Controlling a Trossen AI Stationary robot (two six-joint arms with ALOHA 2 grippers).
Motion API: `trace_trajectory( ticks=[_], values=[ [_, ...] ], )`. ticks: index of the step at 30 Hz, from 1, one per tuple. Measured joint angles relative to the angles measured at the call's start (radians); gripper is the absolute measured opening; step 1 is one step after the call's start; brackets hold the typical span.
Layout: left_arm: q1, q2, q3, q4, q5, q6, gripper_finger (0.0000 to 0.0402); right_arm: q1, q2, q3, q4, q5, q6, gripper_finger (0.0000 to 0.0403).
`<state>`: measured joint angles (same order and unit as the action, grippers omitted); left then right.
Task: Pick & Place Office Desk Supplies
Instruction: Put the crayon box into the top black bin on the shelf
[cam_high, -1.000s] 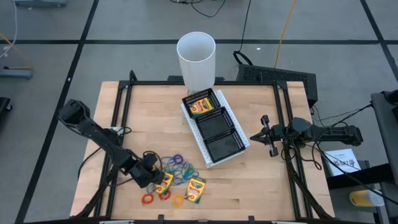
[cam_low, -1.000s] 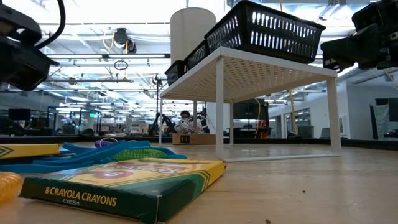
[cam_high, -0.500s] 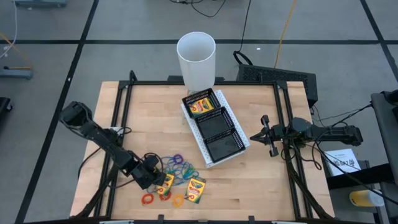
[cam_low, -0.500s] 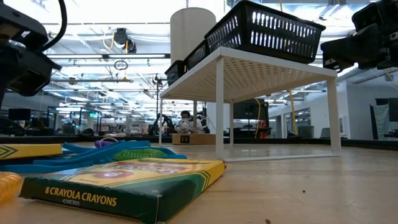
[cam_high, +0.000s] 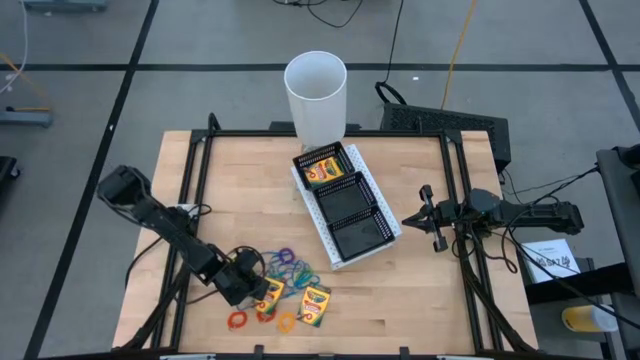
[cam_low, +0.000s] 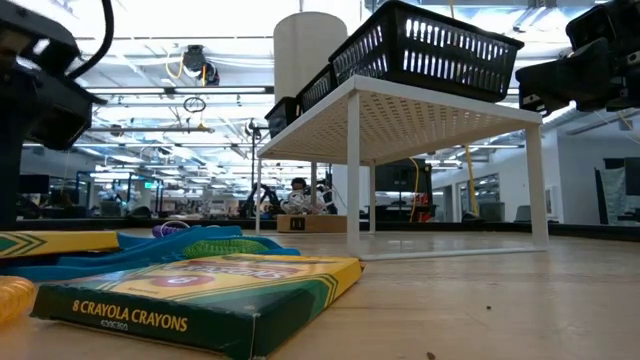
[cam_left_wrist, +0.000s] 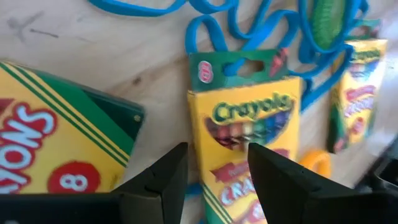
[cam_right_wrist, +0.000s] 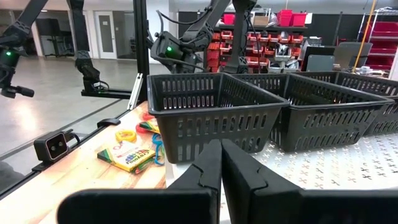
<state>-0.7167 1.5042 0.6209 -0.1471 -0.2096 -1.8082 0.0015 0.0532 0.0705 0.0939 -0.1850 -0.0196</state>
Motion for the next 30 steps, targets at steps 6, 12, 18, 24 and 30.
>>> trace_trajectory(
  ticks=[6,12,18,24,30],
  values=[
    [-0.006,0.056,0.002,0.036,0.007,-0.009,0.0175,0.0,0.0,0.0,0.0,0.0,0.0,0.0],
    [-0.007,0.061,0.002,0.049,-0.011,0.007,0.0175,0.0,0.0,0.0,0.0,0.0,0.0,0.0],
    [-0.007,0.063,0.002,0.057,-0.006,0.014,0.013,0.0,0.0,0.0,0.0,0.0,0.0,0.0],
    [-0.007,0.058,0.002,0.063,-0.002,0.007,0.0059,0.0,0.0,0.0,0.0,0.0,0.0,0.0],
    [-0.004,0.01,0.0,0.05,-0.004,0.024,0.0035,0.0,0.0,0.0,0.0,0.0,0.0,0.0]
  ],
)
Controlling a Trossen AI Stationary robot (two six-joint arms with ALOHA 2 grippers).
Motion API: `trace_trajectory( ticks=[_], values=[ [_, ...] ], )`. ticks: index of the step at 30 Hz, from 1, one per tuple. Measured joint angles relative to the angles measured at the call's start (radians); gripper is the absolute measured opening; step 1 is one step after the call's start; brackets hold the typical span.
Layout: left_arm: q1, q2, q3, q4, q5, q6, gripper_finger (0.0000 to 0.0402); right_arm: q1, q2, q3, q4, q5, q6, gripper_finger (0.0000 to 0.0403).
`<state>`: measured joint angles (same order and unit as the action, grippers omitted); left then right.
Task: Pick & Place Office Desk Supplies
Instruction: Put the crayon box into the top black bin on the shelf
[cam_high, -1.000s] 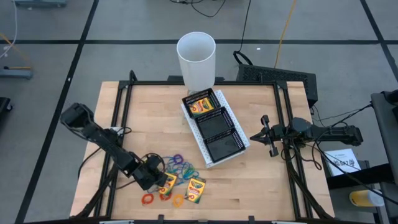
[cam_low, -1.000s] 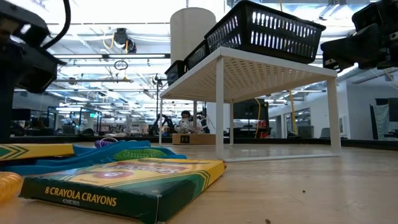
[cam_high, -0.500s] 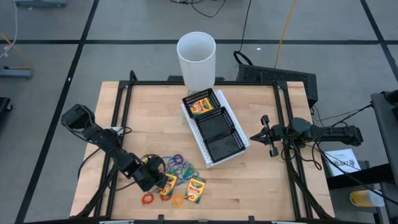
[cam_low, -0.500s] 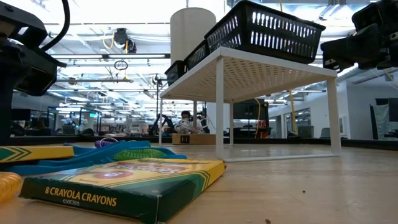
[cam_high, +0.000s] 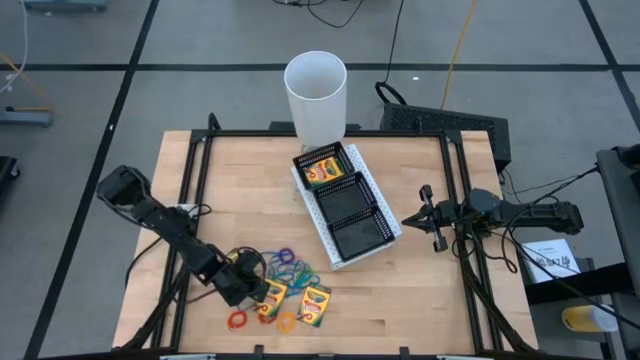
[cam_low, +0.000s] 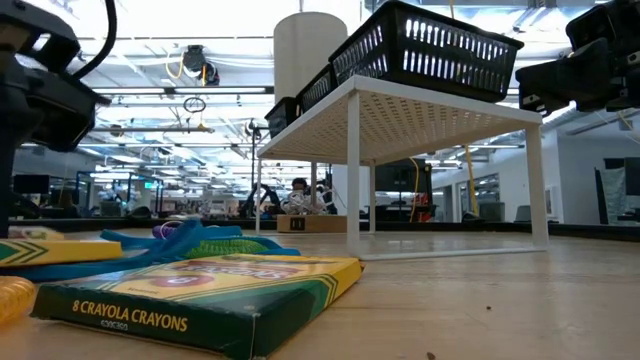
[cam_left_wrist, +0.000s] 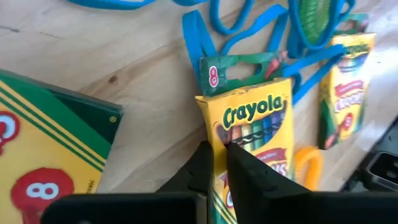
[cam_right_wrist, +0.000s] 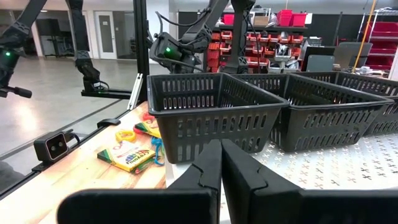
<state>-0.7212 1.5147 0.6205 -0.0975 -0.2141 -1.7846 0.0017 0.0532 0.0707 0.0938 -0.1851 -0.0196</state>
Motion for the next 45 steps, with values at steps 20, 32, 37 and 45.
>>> trace_trajectory(
  ticks=[20,32,37,45],
  values=[
    [0.001,-0.181,0.0,-0.007,-0.177,0.159,0.0027,0.0,0.0,0.0,0.0,0.0,0.0,0.0],
    [0.065,-0.381,0.0,0.015,-0.334,0.456,0.0026,0.0,0.0,0.0,0.0,0.0,0.0,0.0],
    [0.131,-0.451,0.0,0.163,-0.366,0.683,0.0026,0.0,0.0,0.0,0.0,0.0,0.0,0.0],
    [0.214,-0.516,0.001,0.394,-0.363,1.045,0.0026,0.0,0.0,0.0,0.0,0.0,0.0,0.0]
  ],
)
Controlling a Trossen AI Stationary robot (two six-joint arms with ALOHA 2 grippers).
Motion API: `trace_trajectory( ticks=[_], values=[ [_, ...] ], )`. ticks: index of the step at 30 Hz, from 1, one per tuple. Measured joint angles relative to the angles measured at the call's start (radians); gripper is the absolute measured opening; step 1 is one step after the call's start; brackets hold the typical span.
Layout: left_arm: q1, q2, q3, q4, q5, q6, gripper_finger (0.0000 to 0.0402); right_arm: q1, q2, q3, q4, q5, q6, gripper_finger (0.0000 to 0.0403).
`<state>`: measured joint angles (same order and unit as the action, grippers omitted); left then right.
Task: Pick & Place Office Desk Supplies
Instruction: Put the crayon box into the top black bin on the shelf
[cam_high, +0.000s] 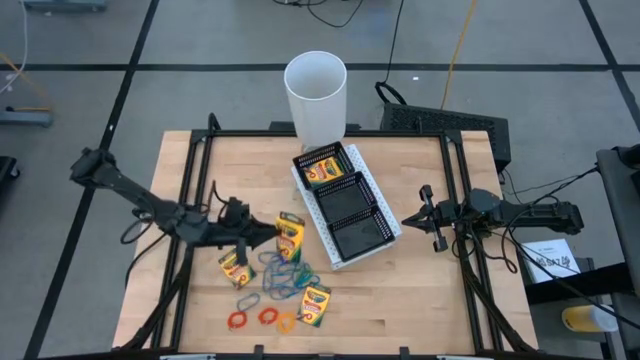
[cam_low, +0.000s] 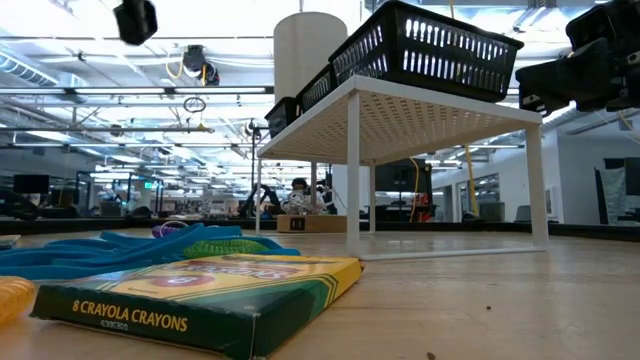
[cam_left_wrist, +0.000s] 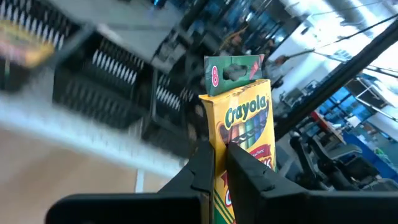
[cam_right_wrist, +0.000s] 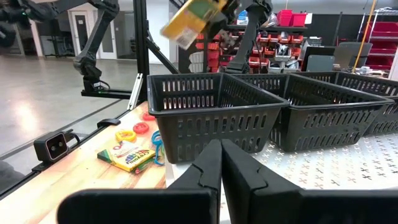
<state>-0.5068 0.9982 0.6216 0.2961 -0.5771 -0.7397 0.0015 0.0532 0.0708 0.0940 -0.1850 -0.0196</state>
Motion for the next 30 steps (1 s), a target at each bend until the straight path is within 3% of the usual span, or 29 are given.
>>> trace_trajectory(
  ticks=[9,18,24,30],
  values=[
    [0.105,-0.02,0.0,0.012,-0.001,0.147,0.0026,0.0,0.0,0.0,0.0,0.0,0.0,0.0],
    [0.321,-0.019,0.036,0.079,-0.023,0.373,0.0026,0.0,0.0,0.0,0.0,0.0,0.0,0.0],
    [0.504,0.005,0.221,-0.186,0.081,0.405,0.0026,0.0,0.0,0.0,0.0,0.0,0.0,0.0],
    [0.616,0.12,0.42,-0.423,0.088,0.446,0.0026,0.0,0.0,0.0,0.0,0.0,0.0,0.0]
  ],
)
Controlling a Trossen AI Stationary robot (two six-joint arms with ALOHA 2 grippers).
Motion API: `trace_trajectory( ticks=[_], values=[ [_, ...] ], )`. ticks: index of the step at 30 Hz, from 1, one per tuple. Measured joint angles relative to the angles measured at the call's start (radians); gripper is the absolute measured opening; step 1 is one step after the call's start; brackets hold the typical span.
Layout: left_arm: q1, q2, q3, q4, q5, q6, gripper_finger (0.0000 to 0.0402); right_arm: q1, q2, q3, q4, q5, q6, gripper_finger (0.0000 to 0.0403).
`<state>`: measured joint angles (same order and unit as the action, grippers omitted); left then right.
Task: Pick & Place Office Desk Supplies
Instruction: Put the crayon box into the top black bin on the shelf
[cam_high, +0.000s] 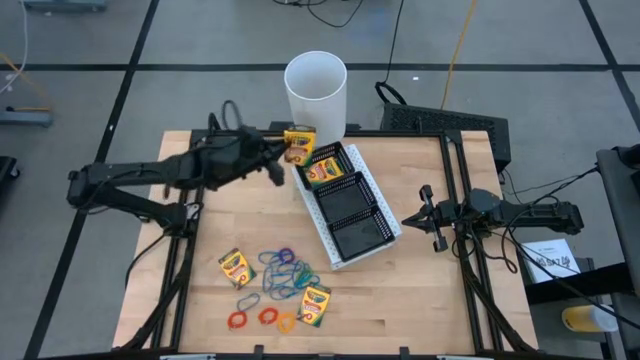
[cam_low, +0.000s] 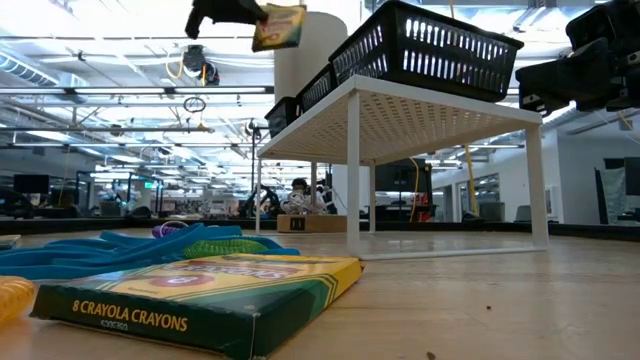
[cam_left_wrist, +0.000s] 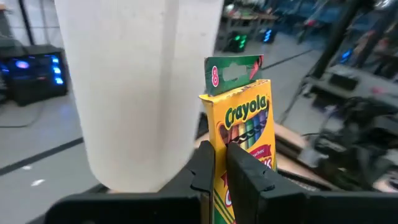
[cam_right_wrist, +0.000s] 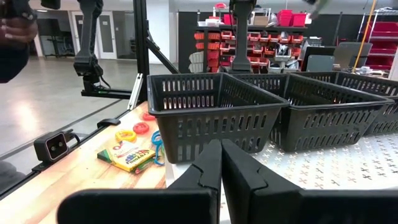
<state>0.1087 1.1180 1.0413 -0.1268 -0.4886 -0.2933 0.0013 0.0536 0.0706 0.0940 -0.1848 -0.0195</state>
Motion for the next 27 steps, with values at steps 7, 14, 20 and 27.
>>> trace_trajectory(
  ticks=[7,14,20,27],
  values=[
    [0.021,0.198,0.168,-0.12,0.002,0.108,0.0026,0.0,0.0,0.0,0.0,0.0,0.0,0.0],
    [0.014,0.344,0.273,-0.215,-0.025,0.197,0.0026,0.0,0.0,0.0,0.0,0.0,0.0,0.0],
    [0.015,0.397,0.289,-0.239,-0.035,0.213,0.0026,0.0,0.0,0.0,0.0,0.0,0.0,0.0],
    [0.014,0.401,0.289,-0.299,-0.044,0.208,0.0026,0.0,0.0,0.0,0.0,0.0,0.0,0.0]
  ],
)
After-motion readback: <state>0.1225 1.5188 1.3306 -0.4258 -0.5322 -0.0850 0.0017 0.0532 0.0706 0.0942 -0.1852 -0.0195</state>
